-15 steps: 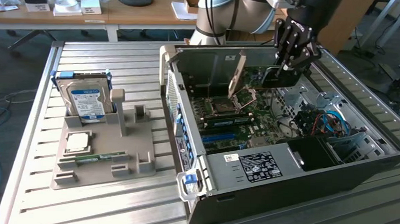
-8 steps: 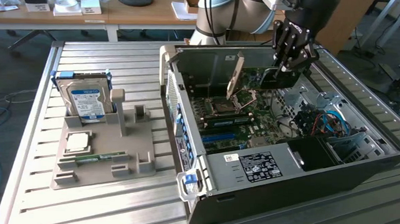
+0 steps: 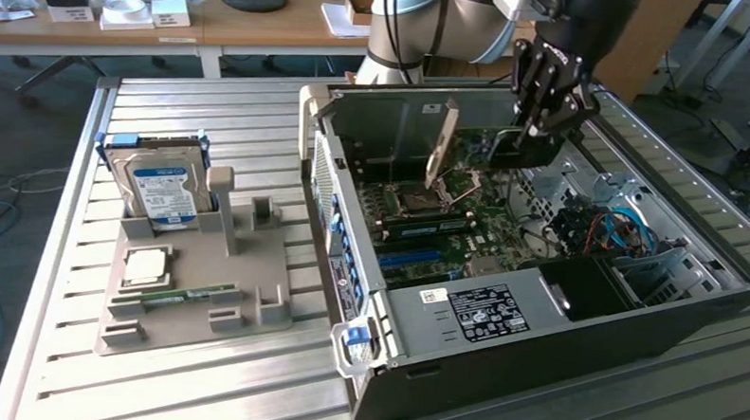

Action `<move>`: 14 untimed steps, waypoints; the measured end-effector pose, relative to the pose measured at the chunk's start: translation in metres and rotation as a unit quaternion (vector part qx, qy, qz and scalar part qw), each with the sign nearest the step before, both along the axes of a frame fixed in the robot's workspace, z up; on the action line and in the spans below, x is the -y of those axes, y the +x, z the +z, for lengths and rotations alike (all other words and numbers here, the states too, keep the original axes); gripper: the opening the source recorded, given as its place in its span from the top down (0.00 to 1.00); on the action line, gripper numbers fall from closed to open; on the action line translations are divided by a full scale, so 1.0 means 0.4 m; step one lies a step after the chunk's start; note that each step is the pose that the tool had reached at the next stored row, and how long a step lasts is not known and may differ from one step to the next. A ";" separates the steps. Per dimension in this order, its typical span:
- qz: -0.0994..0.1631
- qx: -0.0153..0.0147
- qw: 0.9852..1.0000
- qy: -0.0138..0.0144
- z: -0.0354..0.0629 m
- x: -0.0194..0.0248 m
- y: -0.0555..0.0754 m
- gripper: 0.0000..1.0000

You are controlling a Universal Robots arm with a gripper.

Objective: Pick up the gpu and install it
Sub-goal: 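Insert the gpu into the slot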

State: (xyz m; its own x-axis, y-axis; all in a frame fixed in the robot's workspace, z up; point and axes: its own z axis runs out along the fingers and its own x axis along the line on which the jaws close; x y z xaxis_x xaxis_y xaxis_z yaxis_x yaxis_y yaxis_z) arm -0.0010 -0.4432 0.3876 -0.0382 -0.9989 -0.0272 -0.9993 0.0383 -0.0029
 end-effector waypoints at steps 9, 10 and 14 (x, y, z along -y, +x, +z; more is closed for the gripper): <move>0.000 0.000 1.000 0.000 -0.013 0.012 0.000 0.73; 0.000 0.000 1.000 0.000 -0.017 0.012 0.000 0.73; 0.000 0.001 1.000 0.000 -0.035 0.012 -0.001 0.73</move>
